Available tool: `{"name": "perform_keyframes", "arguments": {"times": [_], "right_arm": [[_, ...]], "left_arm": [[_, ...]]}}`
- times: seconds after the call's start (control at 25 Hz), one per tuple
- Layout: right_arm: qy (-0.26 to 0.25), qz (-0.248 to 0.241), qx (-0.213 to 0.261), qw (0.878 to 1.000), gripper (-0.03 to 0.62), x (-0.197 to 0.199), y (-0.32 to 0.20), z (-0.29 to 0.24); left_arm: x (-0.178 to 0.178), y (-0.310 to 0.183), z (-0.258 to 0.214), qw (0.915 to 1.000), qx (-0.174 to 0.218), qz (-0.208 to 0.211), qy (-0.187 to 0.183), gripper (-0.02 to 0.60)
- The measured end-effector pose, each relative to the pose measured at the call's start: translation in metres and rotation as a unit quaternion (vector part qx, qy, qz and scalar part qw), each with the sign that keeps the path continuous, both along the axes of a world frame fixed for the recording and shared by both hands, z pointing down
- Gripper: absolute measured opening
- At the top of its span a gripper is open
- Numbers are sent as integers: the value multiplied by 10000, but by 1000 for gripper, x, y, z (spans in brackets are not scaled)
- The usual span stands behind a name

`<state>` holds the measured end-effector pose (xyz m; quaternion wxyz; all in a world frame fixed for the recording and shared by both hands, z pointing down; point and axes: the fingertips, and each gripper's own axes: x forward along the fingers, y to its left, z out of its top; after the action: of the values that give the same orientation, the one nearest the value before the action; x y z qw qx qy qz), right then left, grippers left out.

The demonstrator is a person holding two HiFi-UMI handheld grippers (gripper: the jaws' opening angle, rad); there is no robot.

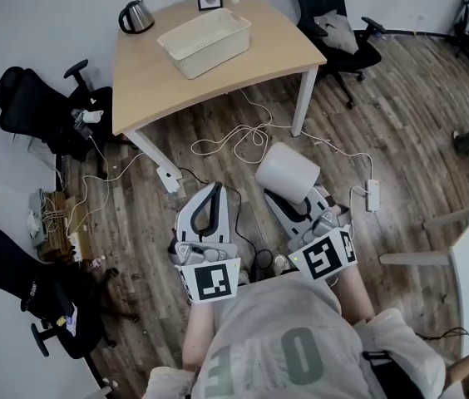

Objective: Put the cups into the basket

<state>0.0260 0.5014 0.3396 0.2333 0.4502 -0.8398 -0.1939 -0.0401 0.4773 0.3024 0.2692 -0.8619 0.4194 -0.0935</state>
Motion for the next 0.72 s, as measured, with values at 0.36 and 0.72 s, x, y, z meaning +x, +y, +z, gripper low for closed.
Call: {"name": "perform_keyframes", "arguments": {"times": [0.36, 0.72], "right_arm": [[-101, -156, 1, 9998, 29, 51, -10, 5], [51, -366, -171, 9992, 29, 58, -53, 12]], "left_arm": [[42, -10, 1, 9996, 13, -218, -197, 8], [40, -56, 5, 9989, -97, -462, -11, 8]]}}
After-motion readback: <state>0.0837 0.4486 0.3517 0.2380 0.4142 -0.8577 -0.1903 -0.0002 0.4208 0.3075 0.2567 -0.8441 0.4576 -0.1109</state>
